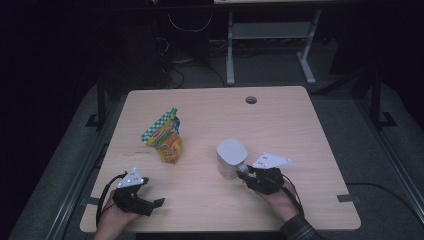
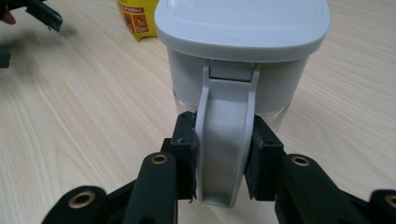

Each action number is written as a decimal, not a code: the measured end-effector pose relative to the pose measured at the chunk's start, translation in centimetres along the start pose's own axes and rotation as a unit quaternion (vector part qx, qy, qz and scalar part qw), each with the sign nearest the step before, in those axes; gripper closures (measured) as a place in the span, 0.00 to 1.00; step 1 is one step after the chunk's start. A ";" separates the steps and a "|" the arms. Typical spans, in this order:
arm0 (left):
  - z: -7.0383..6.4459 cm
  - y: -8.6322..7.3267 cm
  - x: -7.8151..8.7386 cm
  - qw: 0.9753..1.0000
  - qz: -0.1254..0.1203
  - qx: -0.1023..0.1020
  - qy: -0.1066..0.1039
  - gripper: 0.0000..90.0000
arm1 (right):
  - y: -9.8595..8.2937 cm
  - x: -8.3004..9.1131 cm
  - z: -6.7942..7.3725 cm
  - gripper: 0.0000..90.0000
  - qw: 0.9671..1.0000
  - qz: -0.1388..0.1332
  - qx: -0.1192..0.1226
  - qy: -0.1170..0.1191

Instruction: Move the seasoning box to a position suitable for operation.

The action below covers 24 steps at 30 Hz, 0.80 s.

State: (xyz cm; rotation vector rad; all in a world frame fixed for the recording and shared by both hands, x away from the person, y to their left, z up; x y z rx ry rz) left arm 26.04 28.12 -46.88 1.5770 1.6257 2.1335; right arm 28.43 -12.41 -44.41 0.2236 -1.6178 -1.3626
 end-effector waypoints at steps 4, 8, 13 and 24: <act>0.0 0.0 0.0 1.000 0.001 0.000 0.000 0.00 | -0.1 0.2 -0.3 0.76 1.000 0.000 0.010 0.009; 0.0 0.0 0.0 1.000 -0.001 0.003 0.000 0.00 | -0.3 0.6 -0.7 0.76 1.000 0.000 0.022 0.021; 0.0 0.0 0.0 1.000 -0.001 0.003 0.000 0.00 | -0.6 1.1 -1.1 0.76 0.999 0.001 0.036 0.036; 0.1 -0.1 0.0 1.000 -0.002 0.004 0.000 0.00 | -1.9 3.1 -1.6 0.76 0.995 0.000 0.067 0.072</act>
Point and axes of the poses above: each handheld gripper's, and its own axes: x roughly backward along the jaws, y roughly out of its top, z roughly to its left, the point moved 1 cm from there along -x, roughly forward along the jaws, and after that the axes turned 3 degrees about y, right-handed, at the moved point
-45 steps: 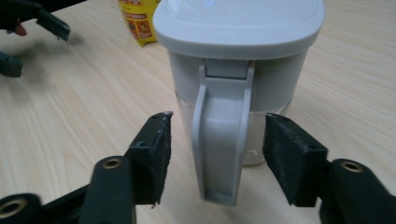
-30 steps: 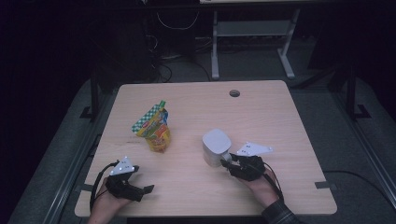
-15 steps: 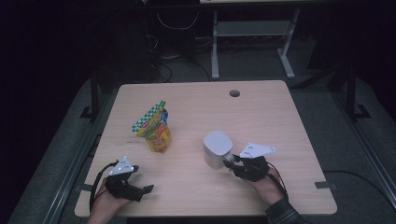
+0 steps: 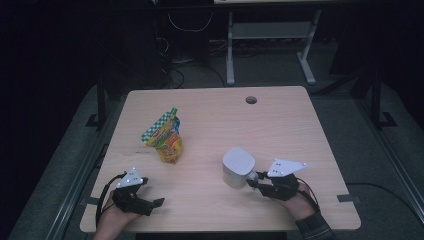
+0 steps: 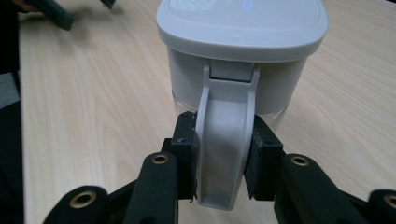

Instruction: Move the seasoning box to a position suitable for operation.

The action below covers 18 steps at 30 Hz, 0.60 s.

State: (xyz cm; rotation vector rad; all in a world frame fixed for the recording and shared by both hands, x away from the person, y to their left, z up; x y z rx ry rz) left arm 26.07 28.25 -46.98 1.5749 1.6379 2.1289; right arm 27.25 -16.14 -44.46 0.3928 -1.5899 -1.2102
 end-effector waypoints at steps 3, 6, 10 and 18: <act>-0.1 0.0 -0.1 1.000 -0.002 0.001 0.000 0.00 | -0.3 0.5 0.0 0.76 1.000 0.000 0.003 0.013; -0.1 0.0 0.0 1.000 -0.002 0.004 -0.001 0.00 | -0.7 1.0 0.1 0.76 1.000 -0.003 0.012 0.028; 0.0 -0.1 0.0 1.000 0.001 0.003 0.000 0.00 | -1.1 1.4 0.3 0.76 0.999 -0.002 0.020 0.042; 0.0 -0.1 -0.1 1.000 0.002 0.001 0.000 0.00 | -1.3 1.7 0.2 0.73 0.999 -0.004 0.023 0.045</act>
Point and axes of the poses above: each handheld gripper's, and its own axes: x roughly backward along the jaws, y roughly out of its top, z roughly to its left, the point moved 1 cm from there along -x, roughly forward along the jaws, and after that the axes turned 3 degrees about y, right-handed, at the moved point
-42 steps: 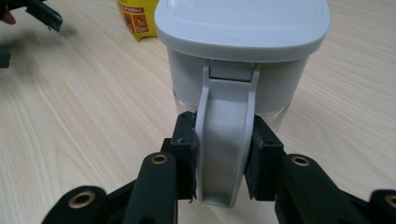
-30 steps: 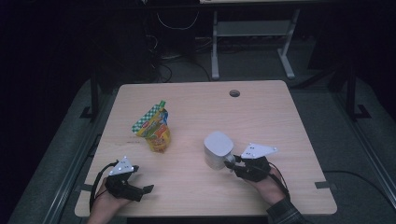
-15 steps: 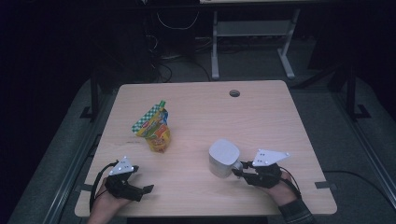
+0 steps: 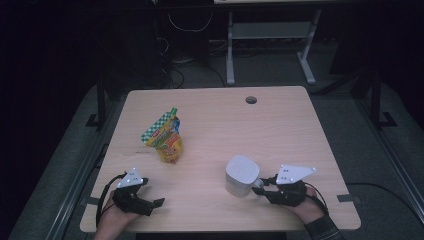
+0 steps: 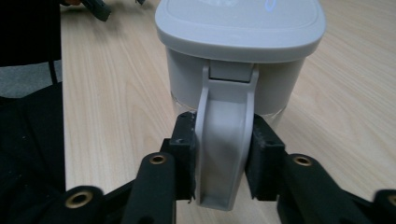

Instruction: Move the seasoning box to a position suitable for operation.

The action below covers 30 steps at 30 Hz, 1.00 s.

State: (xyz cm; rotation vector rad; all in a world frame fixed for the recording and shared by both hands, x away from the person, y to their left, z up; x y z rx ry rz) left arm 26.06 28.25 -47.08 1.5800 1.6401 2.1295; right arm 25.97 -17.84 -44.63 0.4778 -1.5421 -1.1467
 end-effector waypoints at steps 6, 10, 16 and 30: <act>0.0 0.0 0.1 1.000 0.000 0.005 0.000 0.00 | -0.1 0.7 0.0 0.63 1.000 -0.004 -0.013 -0.009; 0.0 0.0 0.2 1.000 0.000 0.004 0.000 0.00 | -0.3 1.1 0.1 0.57 1.000 -0.006 -0.025 -0.013; 0.0 0.0 0.2 1.000 -0.001 0.004 0.001 0.00 | -1.1 2.5 0.1 0.53 0.998 -0.016 -0.050 -0.026; -0.1 0.0 0.0 1.000 0.001 0.003 0.000 0.00 | -1.6 1.9 2.4 1.00 0.999 -0.004 -0.045 0.009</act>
Point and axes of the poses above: each handheld gripper's, and its own axes: x roughly backward along the jaws, y roughly out of its top, z roughly to its left, the point moved 1 cm from there along -x, roughly forward along the jaws, and after that the axes turned 3 degrees about y, right-handed, at the moved point
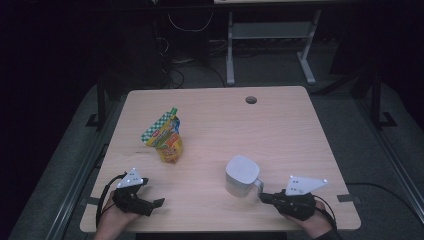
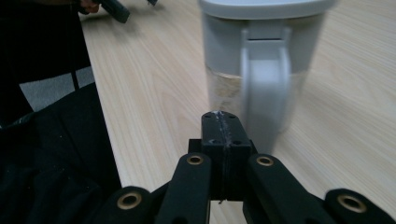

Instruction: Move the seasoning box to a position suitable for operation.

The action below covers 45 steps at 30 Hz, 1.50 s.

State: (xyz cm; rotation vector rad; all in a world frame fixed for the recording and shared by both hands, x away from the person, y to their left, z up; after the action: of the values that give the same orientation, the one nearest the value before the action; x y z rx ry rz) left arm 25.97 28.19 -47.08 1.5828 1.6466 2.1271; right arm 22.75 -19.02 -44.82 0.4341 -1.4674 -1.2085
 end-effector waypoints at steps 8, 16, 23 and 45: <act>0.0 0.0 -0.1 1.000 0.007 -0.005 -0.003 0.00 | 0.6 -1.6 0.5 1.00 1.000 0.016 0.014 0.004; -0.1 0.0 -0.2 1.000 0.004 -0.001 -0.004 0.00 | 0.4 -1.6 0.1 1.00 1.000 0.018 0.017 -0.007; -0.2 0.0 -0.2 1.000 0.005 -0.002 -0.006 0.00 | 0.3 -1.4 -0.4 1.00 1.000 0.018 0.013 -0.019; -0.1 0.0 -0.2 1.000 0.005 -0.003 -0.005 0.00 | 0.0 -0.3 -2.1 1.00 0.998 0.000 -0.004 -0.058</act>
State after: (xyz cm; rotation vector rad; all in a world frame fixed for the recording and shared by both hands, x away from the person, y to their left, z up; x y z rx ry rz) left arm 25.97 28.00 -47.21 1.6012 1.6312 2.1225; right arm 24.75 -19.71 -45.28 0.3639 -1.5605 -1.2563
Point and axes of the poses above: each handheld gripper's, and its own axes: x roughly backward along the jaws, y roughly out of its top, z roughly to its left, the point moved 1 cm from there along -x, roughly forward along the jaws, and after that the axes turned 3 degrees about y, right-handed, at the moved point
